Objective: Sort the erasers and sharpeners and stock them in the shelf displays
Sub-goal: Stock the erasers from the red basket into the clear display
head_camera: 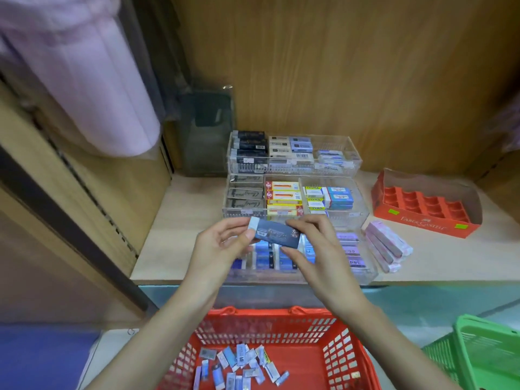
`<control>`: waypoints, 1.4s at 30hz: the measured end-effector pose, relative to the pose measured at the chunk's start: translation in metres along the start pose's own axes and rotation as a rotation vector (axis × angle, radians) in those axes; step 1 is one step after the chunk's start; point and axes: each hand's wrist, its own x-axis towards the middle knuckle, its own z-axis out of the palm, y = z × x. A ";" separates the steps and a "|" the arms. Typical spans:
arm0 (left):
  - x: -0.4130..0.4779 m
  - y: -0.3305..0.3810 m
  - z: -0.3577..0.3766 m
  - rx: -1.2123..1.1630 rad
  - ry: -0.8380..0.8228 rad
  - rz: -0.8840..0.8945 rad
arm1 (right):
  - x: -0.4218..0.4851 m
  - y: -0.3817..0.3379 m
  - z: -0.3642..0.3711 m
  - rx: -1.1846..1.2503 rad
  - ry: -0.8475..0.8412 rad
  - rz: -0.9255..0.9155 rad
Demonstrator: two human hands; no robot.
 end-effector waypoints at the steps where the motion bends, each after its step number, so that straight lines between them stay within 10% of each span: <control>1: 0.004 0.001 -0.004 -0.024 0.019 -0.005 | 0.005 -0.002 0.007 0.011 -0.003 -0.006; 35: 0.052 0.006 -0.034 -0.168 0.180 -0.145 | 0.177 0.032 0.032 -0.097 0.040 0.108; 42: 0.052 -0.023 -0.043 0.604 0.086 0.074 | 0.203 0.040 0.047 -0.411 -0.095 0.100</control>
